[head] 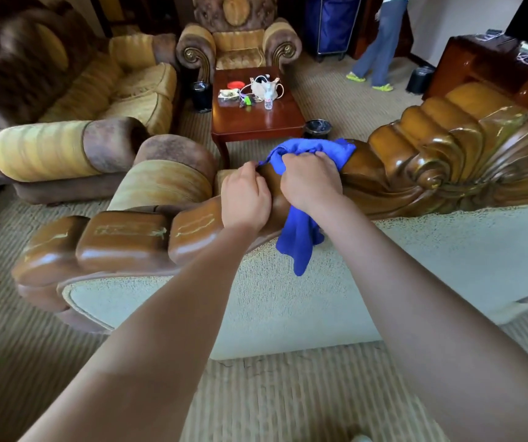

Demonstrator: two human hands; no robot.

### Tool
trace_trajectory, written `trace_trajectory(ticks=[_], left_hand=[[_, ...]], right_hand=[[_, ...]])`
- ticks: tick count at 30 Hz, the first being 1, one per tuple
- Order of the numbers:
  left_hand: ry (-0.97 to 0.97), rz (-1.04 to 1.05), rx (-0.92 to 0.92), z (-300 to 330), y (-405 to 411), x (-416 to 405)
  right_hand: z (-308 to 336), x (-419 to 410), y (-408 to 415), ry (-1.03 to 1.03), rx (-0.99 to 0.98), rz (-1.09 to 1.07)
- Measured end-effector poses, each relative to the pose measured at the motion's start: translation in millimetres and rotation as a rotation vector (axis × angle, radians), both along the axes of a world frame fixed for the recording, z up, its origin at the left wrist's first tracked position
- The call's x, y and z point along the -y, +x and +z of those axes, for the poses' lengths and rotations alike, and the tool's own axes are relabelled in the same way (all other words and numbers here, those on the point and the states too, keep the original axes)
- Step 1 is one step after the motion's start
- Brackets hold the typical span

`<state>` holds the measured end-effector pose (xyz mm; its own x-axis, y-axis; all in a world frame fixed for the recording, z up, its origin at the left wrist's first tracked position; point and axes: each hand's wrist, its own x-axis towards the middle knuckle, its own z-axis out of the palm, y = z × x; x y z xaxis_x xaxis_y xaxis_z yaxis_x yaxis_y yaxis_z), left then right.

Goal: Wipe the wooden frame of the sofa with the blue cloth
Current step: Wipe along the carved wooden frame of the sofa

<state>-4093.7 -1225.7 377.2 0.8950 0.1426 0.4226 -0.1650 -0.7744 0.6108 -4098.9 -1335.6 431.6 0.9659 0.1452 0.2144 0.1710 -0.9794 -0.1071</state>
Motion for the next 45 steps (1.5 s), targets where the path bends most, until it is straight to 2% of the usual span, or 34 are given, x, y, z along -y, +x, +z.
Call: trace_trajectory(ticks=[6,14,20,25,30,37,45], left_hand=[[-0.016,0.015,0.002,1.2,-1.6,0.2],[-0.015,0.024,0.028,-0.5,-0.4,0.2],[-0.022,0.041,0.027,-0.9,-0.4,-0.7],[-0.028,0.048,0.051,-0.7,-1.7,-0.3],[0.022,0.067,0.06,-1.6,-0.8,-1.0],[0.056,0.078,0.041,0.4,-1.3,-0.6],[0.007,0.097,-0.043,5.2,-4.4,1.3]], right_hand=[[-53.1,13.6,-57.2,0.14,0.346,0.04],[-62.3,10.5,-54.4,0.02,0.324,-0.01],[-15.7,-1.5,-1.0,-0.105,0.029,-0.01],[12.7,-6.6,59.4,-0.216,-0.345,-0.075],[19.9,-5.1,83.8,-0.186,-0.484,-0.107],[8.9,3.8,57.7,-0.172,-0.21,0.041],[-12.3,22.4,26.0,-0.183,0.059,0.066]])
